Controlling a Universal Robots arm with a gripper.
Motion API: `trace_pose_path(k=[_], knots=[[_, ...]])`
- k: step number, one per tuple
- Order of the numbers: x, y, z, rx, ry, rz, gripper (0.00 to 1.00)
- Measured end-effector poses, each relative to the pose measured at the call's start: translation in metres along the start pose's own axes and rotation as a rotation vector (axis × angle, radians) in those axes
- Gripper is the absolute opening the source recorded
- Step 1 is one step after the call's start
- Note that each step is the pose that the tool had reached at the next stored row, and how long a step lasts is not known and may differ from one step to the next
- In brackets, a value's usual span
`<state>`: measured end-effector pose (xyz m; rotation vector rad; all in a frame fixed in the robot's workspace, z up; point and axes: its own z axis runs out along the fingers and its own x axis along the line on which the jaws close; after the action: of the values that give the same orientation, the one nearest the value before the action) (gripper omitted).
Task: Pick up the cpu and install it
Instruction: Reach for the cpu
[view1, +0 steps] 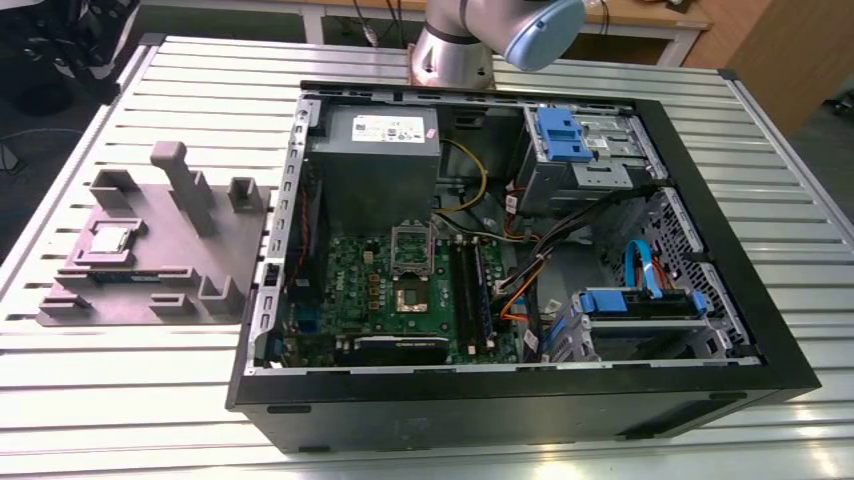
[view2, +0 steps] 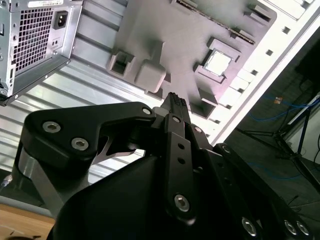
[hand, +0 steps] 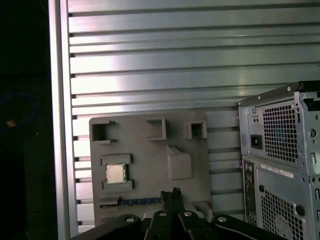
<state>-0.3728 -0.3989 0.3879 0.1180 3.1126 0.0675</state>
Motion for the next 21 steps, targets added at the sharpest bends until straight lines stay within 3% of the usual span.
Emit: trace_pose_path(k=[21], knots=[[0.0110,-0.0008,-0.0002,0.0000,-0.0001,0.000,0.10]])
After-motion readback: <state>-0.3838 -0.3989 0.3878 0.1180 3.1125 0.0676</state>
